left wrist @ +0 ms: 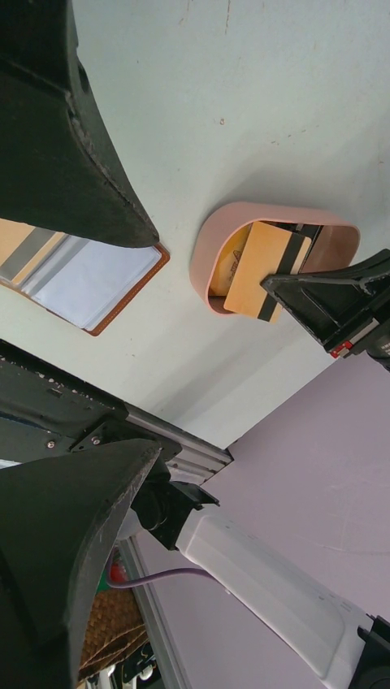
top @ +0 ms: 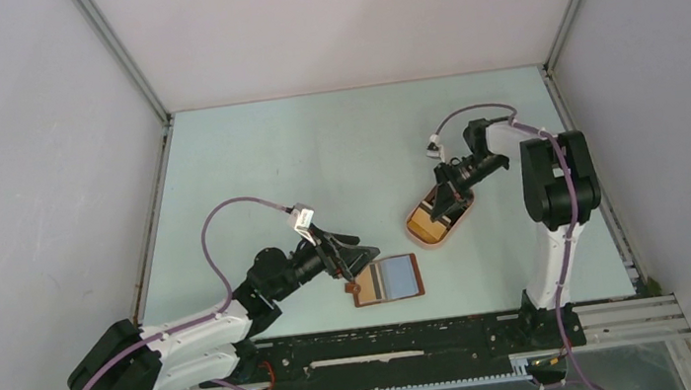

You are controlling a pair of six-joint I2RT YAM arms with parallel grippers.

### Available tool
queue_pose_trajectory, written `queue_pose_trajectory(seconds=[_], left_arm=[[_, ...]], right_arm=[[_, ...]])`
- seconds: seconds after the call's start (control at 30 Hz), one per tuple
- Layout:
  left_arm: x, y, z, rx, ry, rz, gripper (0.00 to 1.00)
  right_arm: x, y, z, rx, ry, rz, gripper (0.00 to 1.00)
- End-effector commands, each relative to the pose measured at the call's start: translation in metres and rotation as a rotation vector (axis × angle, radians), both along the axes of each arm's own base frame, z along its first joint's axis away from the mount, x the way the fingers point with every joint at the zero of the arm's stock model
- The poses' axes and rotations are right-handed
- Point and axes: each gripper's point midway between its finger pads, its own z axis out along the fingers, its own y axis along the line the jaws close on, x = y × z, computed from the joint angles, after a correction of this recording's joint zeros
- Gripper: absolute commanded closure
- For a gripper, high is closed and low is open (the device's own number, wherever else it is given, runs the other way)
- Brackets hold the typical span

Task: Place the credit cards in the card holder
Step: Pick up the credit card from the storage box.

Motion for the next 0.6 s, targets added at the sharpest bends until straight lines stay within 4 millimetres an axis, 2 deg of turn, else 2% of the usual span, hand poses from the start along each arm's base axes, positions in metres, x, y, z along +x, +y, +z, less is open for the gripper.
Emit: queue_pose_trajectory(seconds=[0.0,0.1,0.2,0.33,0.43,0.47,0.57], left_arm=[[-0.003,0.002,0.003,-0.025,-0.009,-0.011,0.08],[-0.005,0.002,0.005,-0.027,-0.018,-0.018,0.08],[-0.009,0.001,0.01,-0.035,-0.038,-0.041,0.09],[-0.02,0.0,0.023,-0.07,-0.096,-0.1,0.09],[-0.031,0.001,0.033,-0.093,-0.185,-0.149,0.1],[-0.035,0.002,0.035,-0.095,-0.226,-0.159,0.1],[-0.046,0.005,0.044,-0.093,-0.355,-0.183,0.1]], right_arm=[[0.009,-0.004,0.036,0.051,-0.123,0.005,1.0],[0.007,-0.005,0.052,0.096,-0.188,0.022,1.0],[0.0,-0.002,0.077,0.165,-0.272,0.063,1.0],[-0.018,0.008,0.114,0.272,-0.473,0.171,1.0],[-0.038,0.018,0.133,0.344,-0.703,0.291,1.0],[-0.047,0.021,0.141,0.362,-0.835,0.356,1.0],[-0.075,0.03,0.146,0.386,-1.16,0.576,1.0]])
